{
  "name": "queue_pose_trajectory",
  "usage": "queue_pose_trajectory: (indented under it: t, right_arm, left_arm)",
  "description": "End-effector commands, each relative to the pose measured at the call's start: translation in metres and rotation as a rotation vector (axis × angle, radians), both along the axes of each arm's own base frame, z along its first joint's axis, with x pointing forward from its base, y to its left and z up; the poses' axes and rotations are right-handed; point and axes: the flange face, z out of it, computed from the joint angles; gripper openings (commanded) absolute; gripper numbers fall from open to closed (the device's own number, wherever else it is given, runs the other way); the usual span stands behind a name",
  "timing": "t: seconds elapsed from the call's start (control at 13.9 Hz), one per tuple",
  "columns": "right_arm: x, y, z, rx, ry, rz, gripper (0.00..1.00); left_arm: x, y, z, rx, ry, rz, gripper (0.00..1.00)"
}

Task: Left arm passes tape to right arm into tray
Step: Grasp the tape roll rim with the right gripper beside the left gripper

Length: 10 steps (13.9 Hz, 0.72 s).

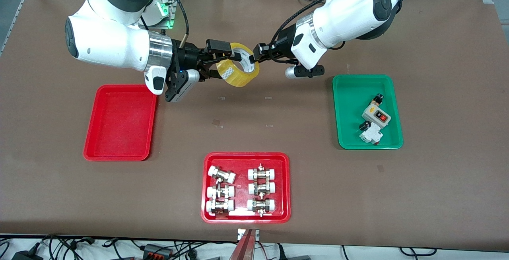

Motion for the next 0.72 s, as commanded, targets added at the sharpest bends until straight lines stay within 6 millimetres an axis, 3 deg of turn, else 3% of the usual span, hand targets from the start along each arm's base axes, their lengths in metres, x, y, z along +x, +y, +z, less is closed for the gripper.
queue_pose_trajectory:
  t: [0.0,0.5,0.58,0.65]
  right_arm:
    - [0.0063,-0.0036,0.0051,0.011,-0.006,-0.006,1.00]
    - [0.0046,-0.0043,0.0070,0.007,-0.012,0.000,0.97]
    - [0.0036,-0.0053,0.0074,0.007,-0.003,0.006,0.87]
    - [0.0022,-0.0049,0.0086,0.007,0.002,0.014,0.65]
  left_arm:
    - [0.0039,-0.0028,0.0100,-0.040,0.005,0.010,0.11]
    - [0.0039,-0.0028,0.0100,-0.040,0.005,0.010,0.11]
    - [0.0039,-0.0028,0.0100,-0.040,0.005,0.010,0.11]
    - [0.0039,-0.0028,0.0100,-0.040,0.005,0.010,0.11]
